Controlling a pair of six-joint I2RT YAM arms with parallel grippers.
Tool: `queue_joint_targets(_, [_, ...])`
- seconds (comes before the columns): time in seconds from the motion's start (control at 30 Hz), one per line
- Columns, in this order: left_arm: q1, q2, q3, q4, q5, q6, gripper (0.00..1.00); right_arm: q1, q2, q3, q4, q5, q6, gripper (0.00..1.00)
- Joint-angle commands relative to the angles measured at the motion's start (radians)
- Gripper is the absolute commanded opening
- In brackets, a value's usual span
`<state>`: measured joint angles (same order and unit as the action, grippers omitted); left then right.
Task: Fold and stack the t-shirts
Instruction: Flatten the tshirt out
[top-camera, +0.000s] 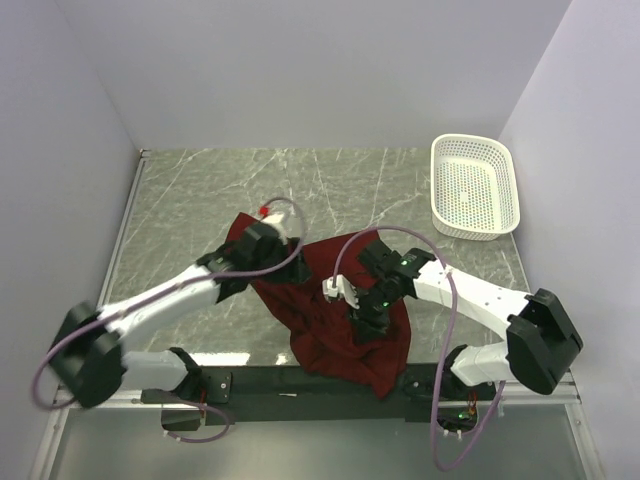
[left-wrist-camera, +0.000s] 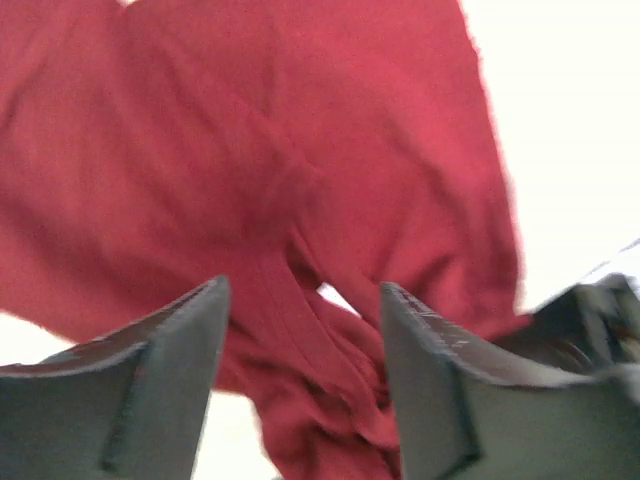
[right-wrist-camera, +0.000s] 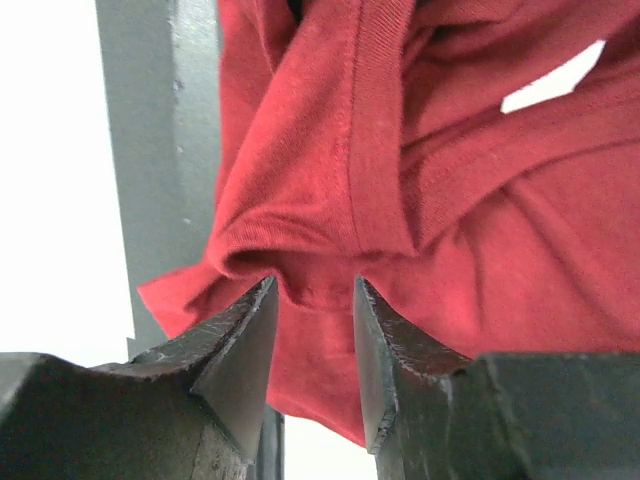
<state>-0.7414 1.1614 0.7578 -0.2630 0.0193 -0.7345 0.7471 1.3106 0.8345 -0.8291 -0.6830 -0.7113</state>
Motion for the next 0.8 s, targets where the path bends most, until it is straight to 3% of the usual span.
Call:
queue_joint_targets(0.0, [0.008, 0.185, 0.147, -0.004, 0.109, 0.316, 0.64, -0.021, 0.018, 0.04, -0.002, -0.079, 0.009, 0.43])
queue_joint_targets(0.1, [0.005, 0.283, 0.224, -0.013, 0.145, 0.491, 0.61, -0.08, -0.01, 0.044, -0.016, -0.125, -0.005, 0.43])
queue_joint_targets(0.3, [0.004, 0.3, 0.189, 0.076, 0.252, 0.855, 0.6, -0.164, -0.057, 0.041, -0.018, -0.162, -0.01, 0.44])
queue_joint_targets(0.4, [0.005, 0.343, 0.212, 0.071, 0.26, 0.941, 0.6, -0.201, -0.066, 0.046, -0.028, -0.184, -0.02, 0.45])
queue_joint_targets(0.53, [-0.018, 0.463, 0.323, 0.021, 0.283, 0.943, 0.56, -0.226, -0.079, 0.048, -0.028, -0.193, -0.02, 0.45])
queue_joint_targets(0.77, [-0.067, 0.587, 0.351, 0.008, 0.156, 0.909, 0.49, -0.244, -0.091, 0.044, -0.027, -0.202, -0.02, 0.45])
